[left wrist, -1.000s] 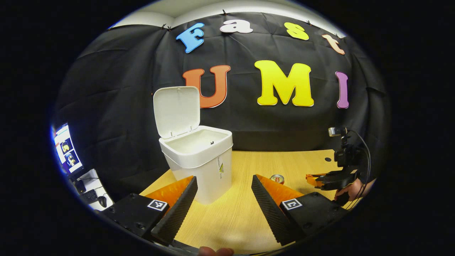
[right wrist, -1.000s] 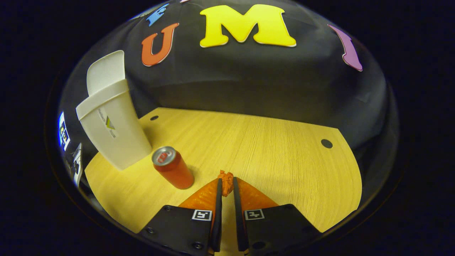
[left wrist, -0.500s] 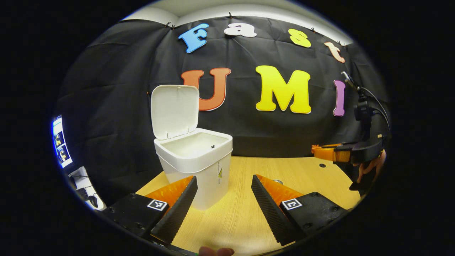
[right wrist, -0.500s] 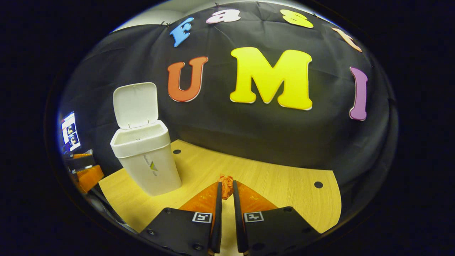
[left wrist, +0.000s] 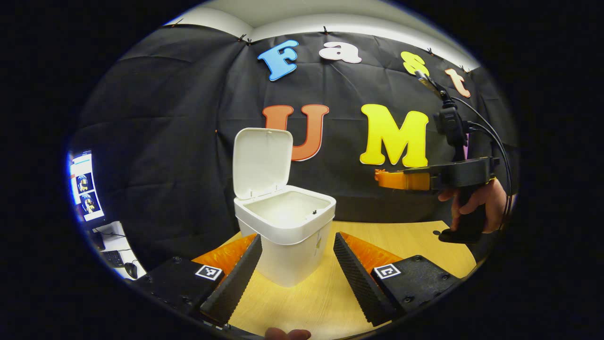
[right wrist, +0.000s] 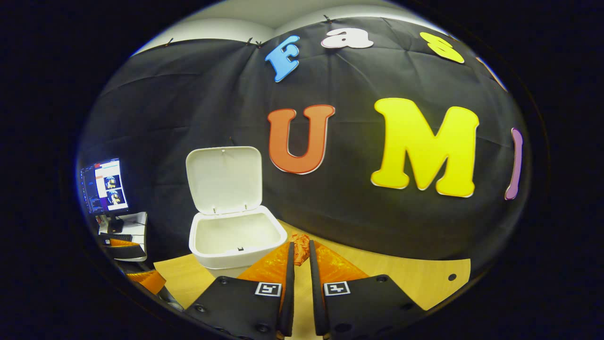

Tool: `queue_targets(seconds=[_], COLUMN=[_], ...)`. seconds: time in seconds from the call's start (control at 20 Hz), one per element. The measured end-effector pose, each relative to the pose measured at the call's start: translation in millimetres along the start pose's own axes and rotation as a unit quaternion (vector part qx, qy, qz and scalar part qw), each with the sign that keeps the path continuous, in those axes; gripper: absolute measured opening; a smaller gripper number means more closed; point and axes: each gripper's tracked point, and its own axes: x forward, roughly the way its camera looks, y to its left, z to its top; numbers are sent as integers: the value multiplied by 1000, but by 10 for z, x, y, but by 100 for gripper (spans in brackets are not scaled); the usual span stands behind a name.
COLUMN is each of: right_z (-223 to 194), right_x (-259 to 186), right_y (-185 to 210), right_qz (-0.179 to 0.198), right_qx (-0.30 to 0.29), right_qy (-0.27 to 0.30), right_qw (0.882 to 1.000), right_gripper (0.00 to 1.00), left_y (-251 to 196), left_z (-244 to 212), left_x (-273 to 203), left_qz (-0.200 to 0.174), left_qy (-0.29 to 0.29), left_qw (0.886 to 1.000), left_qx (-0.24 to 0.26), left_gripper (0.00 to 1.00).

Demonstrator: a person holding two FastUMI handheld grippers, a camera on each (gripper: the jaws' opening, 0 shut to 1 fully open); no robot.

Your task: Press the lid of the desktop garbage bin to open it, pick up the crumpled paper on the desktop and throw it into the bin, then pick up the pop can on the desktop and drop it into the bin, and finally close the garbage bin lid.

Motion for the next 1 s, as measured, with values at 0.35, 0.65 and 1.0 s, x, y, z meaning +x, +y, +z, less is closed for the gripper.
queue_targets(seconds=[0.35,0.65,1.0], right_z=[-228,-508,-461], right_x=[826,1160,1115], right_y=[890,1186,1088], right_qz=[72,92,86], right_qx=[-26,-49,-47], right_qy=[43,85,79], right_qw=[996,991,992], right_gripper=[18,24,57], left_y=[315,470,438], left_z=[10,12,-10], left_x=[-114,-133,-90], left_qz=[38,54,48], left_qy=[-4,-2,1], left_qw=[999,998,999], left_qx=[0,-17,-18], left_gripper=[100,100,100])
